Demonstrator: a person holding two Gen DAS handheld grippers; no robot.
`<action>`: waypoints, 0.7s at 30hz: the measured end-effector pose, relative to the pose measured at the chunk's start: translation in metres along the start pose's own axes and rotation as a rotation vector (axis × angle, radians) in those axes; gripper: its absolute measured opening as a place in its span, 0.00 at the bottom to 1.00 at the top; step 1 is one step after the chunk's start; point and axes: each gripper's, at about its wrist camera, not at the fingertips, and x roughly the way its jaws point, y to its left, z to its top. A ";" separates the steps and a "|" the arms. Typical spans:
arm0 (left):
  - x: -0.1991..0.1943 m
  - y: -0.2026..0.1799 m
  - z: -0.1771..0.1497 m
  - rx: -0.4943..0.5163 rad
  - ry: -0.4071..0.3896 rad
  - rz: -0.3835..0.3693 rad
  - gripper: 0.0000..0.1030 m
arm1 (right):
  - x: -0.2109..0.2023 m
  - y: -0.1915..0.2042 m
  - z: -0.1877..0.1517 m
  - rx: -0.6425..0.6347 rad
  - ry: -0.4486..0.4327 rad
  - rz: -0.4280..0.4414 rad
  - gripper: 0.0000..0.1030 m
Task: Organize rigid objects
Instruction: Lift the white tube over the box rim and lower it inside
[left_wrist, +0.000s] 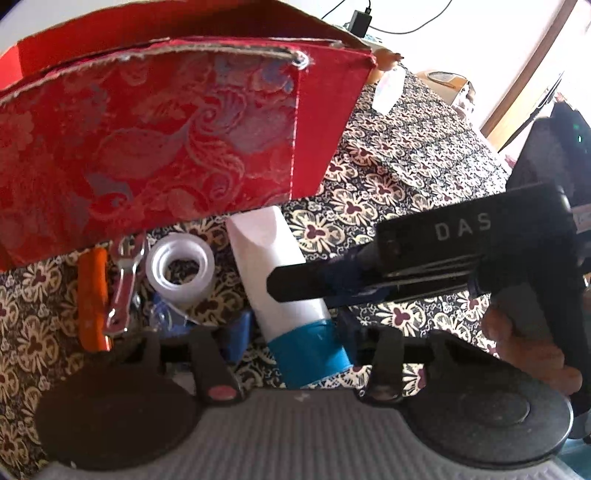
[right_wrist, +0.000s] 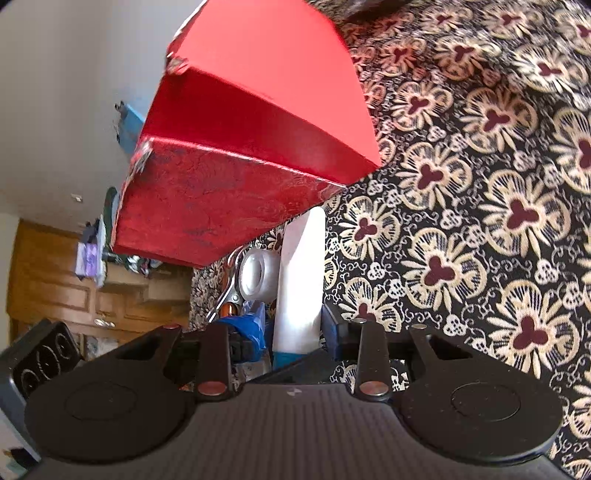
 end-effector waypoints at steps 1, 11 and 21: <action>-0.001 0.000 0.000 0.000 0.001 -0.004 0.42 | -0.001 -0.002 0.000 0.008 -0.001 0.005 0.15; -0.009 -0.024 0.016 0.108 -0.018 -0.071 0.41 | -0.046 -0.030 -0.003 0.109 -0.086 0.058 0.10; -0.032 -0.067 0.052 0.268 -0.111 -0.167 0.40 | -0.123 -0.009 -0.002 0.061 -0.309 0.033 0.09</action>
